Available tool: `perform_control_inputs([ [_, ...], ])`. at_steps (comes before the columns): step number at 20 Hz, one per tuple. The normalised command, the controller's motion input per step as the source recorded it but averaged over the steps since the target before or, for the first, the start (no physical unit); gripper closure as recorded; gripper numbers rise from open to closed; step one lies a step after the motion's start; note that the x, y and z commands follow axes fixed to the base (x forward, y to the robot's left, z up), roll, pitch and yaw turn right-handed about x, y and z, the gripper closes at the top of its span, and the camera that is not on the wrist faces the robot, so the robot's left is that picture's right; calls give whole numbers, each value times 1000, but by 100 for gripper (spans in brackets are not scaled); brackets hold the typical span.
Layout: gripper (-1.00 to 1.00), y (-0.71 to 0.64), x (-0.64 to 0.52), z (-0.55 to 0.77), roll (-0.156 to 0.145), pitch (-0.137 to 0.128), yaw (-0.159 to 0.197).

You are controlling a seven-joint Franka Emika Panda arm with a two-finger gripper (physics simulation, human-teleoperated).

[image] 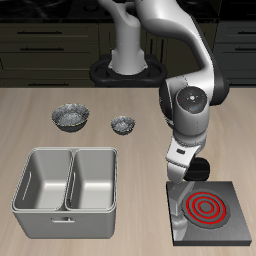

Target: Turn off the flat stove

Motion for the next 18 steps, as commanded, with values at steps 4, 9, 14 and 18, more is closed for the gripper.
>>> perform_control_inputs([
  [4,100,-2,3,57,6,-9,-23],
  [9,100,-6,26,70,1,2,-53],
  [14,100,-26,79,271,-1,-33,-153],
  [18,100,-14,103,271,-24,-26,-155],
])
